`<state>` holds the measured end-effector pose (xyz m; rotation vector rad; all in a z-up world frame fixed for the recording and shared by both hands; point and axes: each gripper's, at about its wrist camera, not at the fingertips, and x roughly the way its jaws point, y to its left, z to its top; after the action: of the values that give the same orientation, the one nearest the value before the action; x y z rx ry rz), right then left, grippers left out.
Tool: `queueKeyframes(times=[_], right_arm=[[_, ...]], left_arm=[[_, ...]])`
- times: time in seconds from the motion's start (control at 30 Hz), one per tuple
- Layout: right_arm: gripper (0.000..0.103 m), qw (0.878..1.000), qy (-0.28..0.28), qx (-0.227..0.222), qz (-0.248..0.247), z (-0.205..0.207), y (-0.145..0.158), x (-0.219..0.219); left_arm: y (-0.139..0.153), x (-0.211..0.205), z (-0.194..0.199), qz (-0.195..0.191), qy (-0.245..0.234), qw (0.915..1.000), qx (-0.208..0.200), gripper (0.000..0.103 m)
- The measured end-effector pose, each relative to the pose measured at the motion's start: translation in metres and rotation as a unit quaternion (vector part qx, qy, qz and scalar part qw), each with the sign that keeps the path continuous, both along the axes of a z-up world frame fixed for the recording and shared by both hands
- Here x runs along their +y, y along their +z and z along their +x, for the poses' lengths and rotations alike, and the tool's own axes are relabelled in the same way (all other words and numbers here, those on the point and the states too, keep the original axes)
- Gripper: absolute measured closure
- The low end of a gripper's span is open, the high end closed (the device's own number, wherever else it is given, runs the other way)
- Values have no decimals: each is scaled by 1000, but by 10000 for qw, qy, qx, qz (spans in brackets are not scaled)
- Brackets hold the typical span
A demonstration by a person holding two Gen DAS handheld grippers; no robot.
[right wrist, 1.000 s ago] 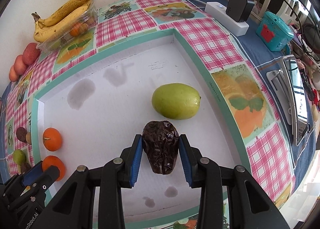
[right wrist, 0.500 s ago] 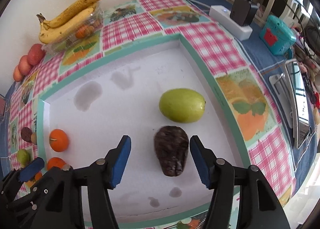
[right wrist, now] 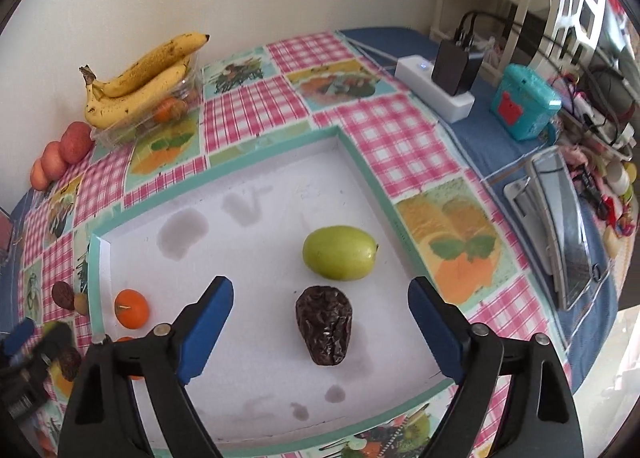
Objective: Organize fruits
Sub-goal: 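Raise both open grippers away from the tray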
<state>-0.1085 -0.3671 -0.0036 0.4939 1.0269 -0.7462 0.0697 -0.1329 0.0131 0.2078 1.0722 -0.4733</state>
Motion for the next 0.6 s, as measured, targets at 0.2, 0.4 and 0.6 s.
queueKeyframes(times=[0.2, 0.4, 0.6], right_arm=[[12, 9998, 175, -13, 24, 6, 1, 7], [12, 9989, 451, 118, -46, 18, -1, 21], [12, 9977, 664, 140, -68, 32, 1, 36]], left_arm=[[5, 26, 18, 276, 337, 9987, -265, 0], [10, 61, 34, 367, 754, 9959, -350, 0], [24, 90, 42, 328, 1077, 9919, -586, 0]])
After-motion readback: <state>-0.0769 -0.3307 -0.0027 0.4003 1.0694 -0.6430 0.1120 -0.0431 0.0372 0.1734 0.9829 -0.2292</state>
